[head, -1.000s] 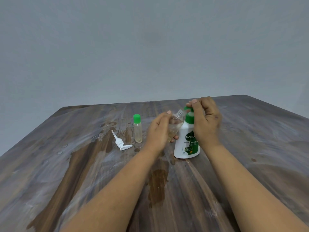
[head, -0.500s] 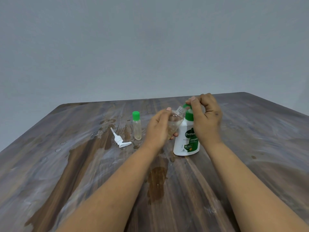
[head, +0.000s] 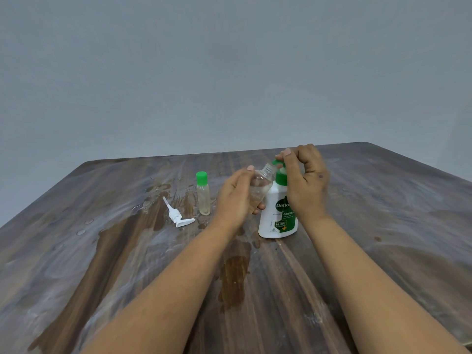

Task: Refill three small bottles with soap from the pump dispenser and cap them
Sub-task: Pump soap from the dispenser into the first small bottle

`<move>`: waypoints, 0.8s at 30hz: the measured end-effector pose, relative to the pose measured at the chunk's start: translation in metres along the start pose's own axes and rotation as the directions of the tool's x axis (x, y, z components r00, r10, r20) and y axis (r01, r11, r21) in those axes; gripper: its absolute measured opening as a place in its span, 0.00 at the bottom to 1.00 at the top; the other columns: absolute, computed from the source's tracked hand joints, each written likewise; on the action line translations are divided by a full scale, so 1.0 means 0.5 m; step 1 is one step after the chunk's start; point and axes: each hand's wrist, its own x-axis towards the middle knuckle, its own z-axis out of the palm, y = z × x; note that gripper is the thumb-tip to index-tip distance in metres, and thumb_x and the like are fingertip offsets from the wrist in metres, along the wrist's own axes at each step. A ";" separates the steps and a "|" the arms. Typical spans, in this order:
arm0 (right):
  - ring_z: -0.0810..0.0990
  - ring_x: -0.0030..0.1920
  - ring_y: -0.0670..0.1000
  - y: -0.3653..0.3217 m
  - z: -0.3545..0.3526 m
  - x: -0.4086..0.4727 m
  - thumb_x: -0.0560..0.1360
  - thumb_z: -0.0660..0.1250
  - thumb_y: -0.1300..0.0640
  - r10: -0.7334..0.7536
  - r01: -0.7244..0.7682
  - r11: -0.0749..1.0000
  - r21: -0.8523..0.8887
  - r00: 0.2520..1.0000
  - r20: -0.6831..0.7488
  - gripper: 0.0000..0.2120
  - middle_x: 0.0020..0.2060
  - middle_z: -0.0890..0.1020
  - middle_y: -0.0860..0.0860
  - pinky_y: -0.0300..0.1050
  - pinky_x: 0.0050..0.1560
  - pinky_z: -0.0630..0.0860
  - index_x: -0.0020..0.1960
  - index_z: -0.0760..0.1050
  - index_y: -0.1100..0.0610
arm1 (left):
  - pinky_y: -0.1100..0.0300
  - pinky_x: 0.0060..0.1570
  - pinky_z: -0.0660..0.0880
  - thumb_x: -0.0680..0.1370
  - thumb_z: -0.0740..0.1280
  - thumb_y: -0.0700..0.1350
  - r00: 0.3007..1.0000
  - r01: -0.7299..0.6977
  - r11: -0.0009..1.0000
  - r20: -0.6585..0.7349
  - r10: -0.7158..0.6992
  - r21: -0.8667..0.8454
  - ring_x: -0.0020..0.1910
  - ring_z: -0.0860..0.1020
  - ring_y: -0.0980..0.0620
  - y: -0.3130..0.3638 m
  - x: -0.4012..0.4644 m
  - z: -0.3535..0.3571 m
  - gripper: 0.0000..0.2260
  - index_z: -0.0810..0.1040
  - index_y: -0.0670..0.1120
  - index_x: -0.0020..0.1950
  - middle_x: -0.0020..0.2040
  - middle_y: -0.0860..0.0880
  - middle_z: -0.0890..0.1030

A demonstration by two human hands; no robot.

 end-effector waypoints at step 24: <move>0.75 0.42 0.40 0.000 -0.005 0.001 0.80 0.62 0.57 -0.002 0.005 0.999 -0.045 0.999 0.050 0.11 0.38 0.76 0.47 0.35 0.44 0.70 0.41 0.78 0.53 | 0.68 0.22 0.69 0.84 0.57 0.50 1.000 0.011 1.000 -0.017 -0.011 0.003 0.22 0.76 0.54 0.001 -0.003 0.001 0.13 0.77 0.48 0.46 0.38 0.56 0.84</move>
